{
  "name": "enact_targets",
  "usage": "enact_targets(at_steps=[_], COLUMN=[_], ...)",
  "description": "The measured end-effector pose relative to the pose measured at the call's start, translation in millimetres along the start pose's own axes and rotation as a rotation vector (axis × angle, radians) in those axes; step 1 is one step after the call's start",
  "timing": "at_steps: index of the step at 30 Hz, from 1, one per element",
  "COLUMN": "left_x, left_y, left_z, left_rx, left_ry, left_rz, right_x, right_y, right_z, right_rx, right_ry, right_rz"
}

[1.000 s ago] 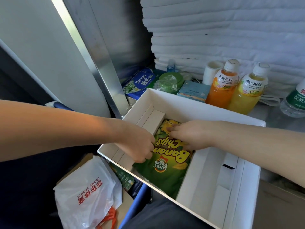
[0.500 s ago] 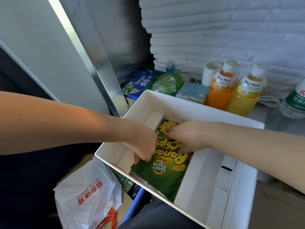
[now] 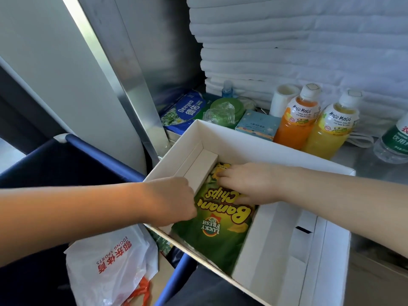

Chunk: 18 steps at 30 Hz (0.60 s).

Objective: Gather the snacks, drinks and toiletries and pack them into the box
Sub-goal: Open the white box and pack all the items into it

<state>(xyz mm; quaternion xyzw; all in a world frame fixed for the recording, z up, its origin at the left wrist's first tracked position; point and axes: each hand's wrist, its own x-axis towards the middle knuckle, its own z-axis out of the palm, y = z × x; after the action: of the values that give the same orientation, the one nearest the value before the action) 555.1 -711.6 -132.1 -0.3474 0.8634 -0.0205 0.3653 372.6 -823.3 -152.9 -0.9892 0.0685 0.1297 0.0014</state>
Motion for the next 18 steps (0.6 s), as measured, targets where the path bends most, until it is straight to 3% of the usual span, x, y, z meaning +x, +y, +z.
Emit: enact_targets(at_steps=[2,3,6,11,14,18], left_x=[-20,-33,-75,-87,-87,-75], left_y=[-3,-8,-9,17,12,16], left_z=[-1,-2,-1,5,21,30], left_rx=[-0.167,-0.286,-0.561,-0.612,-0.596,-0.614], left_ry=[-0.081,-0.047,0.282,0.493,0.687,0.817], left_rz=[-0.214,-0.281,-0.29,-0.275,-0.262,-0.267], right_x=[4,8,31,57,61,64], right_y=[-7,-14,-39,-62,-64,-63], right_z=[-4,-6,-3,6,13,19], right_rx=[0.044,0.061,0.009,-0.04,0.005,0.035], right_ry=[0.132,0.15,0.114,0.159,0.219,0.254], right_rz=[-0.12,-0.181,-0.345,-0.468,-0.461,-0.5])
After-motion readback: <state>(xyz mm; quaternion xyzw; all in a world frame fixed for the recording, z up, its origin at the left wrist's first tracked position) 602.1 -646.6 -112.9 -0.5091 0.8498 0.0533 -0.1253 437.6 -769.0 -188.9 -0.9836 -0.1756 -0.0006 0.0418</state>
